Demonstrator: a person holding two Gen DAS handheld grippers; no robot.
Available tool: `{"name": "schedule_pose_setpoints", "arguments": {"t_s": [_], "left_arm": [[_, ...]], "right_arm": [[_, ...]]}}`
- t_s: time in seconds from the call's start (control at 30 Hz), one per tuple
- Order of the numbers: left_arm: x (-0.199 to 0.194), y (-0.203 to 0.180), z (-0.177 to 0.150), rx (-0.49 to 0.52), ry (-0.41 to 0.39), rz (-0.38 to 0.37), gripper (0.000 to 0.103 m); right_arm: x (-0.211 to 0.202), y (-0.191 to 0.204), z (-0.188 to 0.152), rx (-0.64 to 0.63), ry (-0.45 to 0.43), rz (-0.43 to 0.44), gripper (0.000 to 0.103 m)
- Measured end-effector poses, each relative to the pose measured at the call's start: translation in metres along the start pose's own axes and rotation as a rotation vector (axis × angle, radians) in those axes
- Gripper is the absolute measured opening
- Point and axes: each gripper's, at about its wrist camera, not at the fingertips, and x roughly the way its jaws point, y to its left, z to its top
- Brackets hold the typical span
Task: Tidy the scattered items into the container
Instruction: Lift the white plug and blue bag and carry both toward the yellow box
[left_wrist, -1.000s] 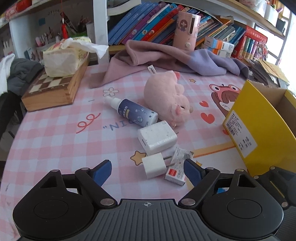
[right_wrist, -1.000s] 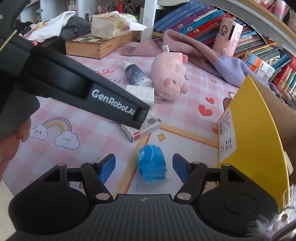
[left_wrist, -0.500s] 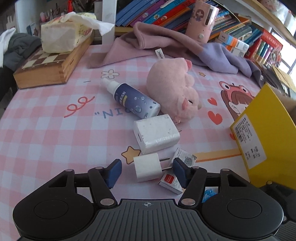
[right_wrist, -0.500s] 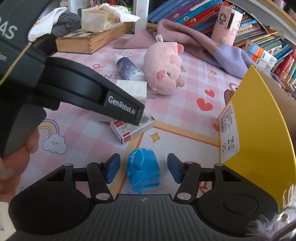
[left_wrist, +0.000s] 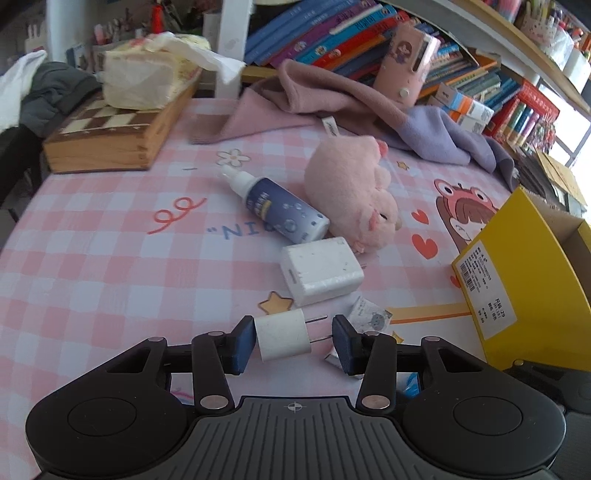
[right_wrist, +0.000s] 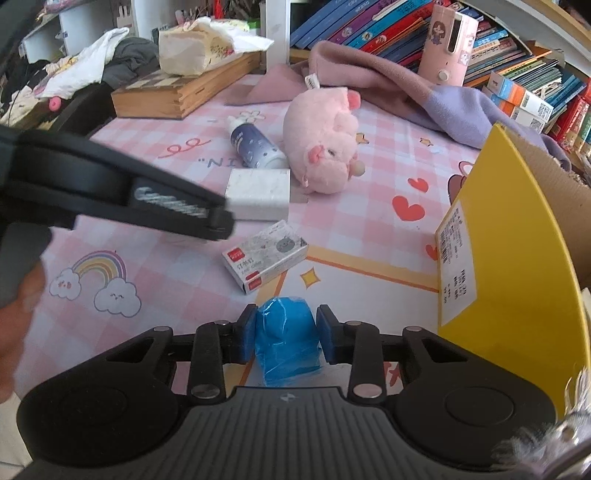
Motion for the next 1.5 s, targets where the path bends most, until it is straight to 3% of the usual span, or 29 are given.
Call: {"name": "schedule_pose_setpoints", "arguments": {"t_s": [0.53, 1.5], "left_arm": [[-0.057, 0.008, -0.02, -0.004, -0.079, -0.016, 0.044], [-0.157, 0.019, -0.102, -0.07, -0.13, -0.047, 0.043]], "right_arm": [[-0.041, 0.014, -0.01, -0.013, -0.061, 0.023, 0.031], [-0.133, 0.05, -0.068, 0.03, -0.136, 0.046, 0.03]]}}
